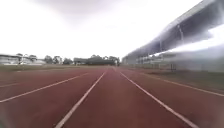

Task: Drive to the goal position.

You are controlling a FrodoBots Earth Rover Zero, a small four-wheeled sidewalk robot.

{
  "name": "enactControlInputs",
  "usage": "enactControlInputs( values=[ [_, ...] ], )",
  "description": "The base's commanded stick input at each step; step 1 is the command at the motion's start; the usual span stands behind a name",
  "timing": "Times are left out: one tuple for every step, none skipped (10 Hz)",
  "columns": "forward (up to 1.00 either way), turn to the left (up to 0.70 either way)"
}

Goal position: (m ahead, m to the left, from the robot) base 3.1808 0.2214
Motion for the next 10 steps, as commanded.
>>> enactControlInputs(
  values=[
    [0.45, 0.0],
    [0.45, 0.0],
    [0.45, 0.0],
    [0.45, 0.0],
    [0.45, 0.0],
    [0.45, 0.0],
    [0.45, 0.0],
    [0.45, 0.0],
    [0.45, 0.0],
    [0.45, 0.0]
  ],
)
